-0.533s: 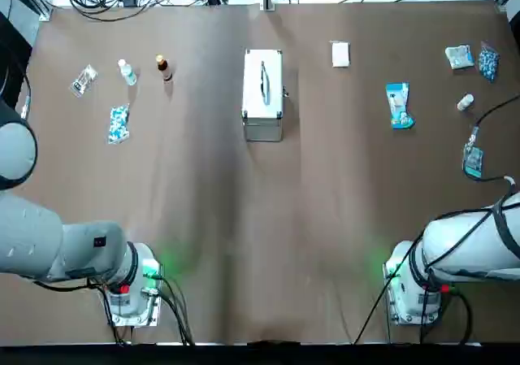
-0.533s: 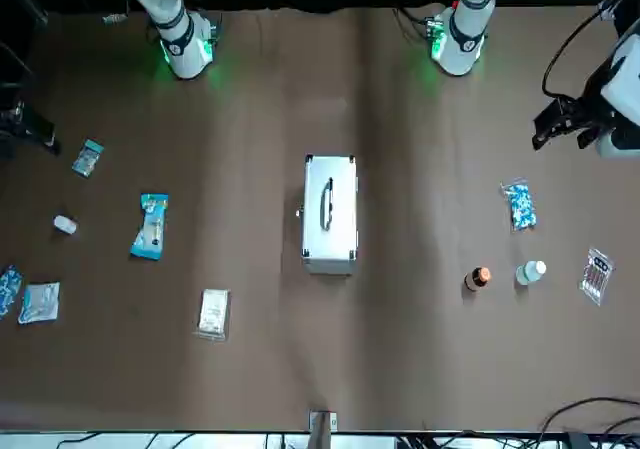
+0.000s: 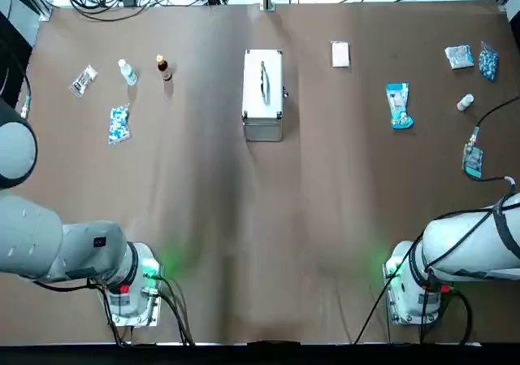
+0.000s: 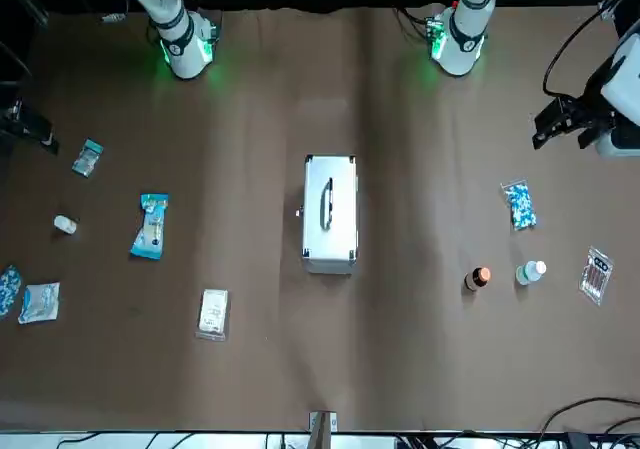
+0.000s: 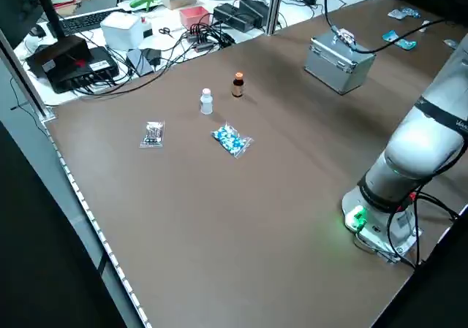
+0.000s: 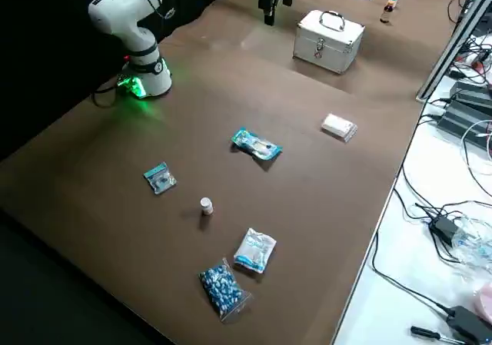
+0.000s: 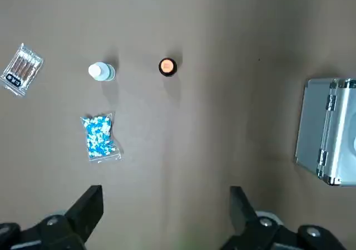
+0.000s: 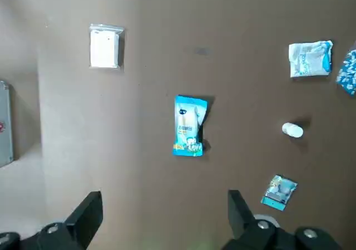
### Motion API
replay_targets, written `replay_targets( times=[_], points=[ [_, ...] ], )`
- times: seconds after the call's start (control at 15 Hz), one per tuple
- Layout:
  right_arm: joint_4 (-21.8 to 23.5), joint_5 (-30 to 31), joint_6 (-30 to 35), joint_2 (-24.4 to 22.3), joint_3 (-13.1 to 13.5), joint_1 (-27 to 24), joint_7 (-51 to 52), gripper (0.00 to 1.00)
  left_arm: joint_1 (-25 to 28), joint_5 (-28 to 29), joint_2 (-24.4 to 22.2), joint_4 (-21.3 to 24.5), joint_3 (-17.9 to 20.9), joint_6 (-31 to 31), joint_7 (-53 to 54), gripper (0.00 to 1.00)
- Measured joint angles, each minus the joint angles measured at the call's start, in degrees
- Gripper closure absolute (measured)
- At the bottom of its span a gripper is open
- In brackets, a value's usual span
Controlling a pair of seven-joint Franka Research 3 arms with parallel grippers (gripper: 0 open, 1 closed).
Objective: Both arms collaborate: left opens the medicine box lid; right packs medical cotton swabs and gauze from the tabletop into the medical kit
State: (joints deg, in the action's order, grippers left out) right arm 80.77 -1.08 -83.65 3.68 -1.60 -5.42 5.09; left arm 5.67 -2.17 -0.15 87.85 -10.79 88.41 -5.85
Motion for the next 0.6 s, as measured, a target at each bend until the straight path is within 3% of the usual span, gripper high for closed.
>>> replay_targets(
  times=[0.33,0.6],
  points=[
    [0.01,-2.43,0.10,-0.01,-0.15,0.04,-0.01,0.01,-1.27,0.00,3.78,0.05,-1.28,0.25,0.21,0.00],
    [0.65,-3.96,2.52,0.08,-0.51,1.26,0.07,0.01,-3.43,-0.01,8.39,0.02,-4.77,1.44,-0.14,0.00]
  ],
)
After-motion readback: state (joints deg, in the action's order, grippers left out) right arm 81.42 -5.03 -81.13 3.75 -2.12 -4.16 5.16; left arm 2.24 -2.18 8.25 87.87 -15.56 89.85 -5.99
